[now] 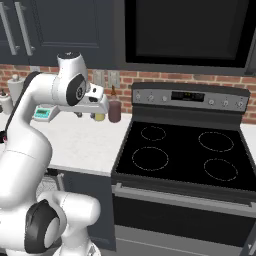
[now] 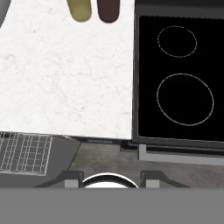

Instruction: Pick up the cup and bowl from the counter, place them in the dishwasher, and close the dishwasher door.

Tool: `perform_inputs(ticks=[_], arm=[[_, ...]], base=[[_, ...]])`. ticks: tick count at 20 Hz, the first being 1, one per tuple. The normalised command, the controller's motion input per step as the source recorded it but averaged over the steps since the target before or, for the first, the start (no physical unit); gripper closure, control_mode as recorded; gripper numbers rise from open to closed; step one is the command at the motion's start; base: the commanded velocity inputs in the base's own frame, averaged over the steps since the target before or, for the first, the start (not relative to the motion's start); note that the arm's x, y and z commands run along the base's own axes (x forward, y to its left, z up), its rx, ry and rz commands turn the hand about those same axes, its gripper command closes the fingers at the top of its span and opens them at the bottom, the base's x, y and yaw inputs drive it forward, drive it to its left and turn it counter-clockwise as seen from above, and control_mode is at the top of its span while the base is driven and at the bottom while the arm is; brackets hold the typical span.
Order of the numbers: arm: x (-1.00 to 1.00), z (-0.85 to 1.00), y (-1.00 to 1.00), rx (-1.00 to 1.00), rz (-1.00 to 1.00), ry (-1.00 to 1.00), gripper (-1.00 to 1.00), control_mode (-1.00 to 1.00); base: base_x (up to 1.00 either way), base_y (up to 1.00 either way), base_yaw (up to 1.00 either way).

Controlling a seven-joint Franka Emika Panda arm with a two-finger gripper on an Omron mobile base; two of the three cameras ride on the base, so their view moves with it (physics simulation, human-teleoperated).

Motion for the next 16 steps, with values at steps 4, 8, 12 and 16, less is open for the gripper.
perform_inputs(ticks=[4, 8, 12, 16], arm=[[0.00, 0.00, 0.00, 0.00, 0.00, 0.00, -1.00, 1.00], [0.00, 0.00, 0.00, 0.00, 0.00, 0.00, -1.00, 1.00], [0.00, 0.00, 0.00, 0.00, 0.00, 0.00, -1.00, 1.00], [0.00, 0.00, 0.00, 0.00, 0.00, 0.00, -1.00, 1.00]], base=[[0.00, 0.00, 0.00], [0.00, 0.00, 0.00], [0.00, 0.01, 0.03], [0.00, 0.00, 0.34]])
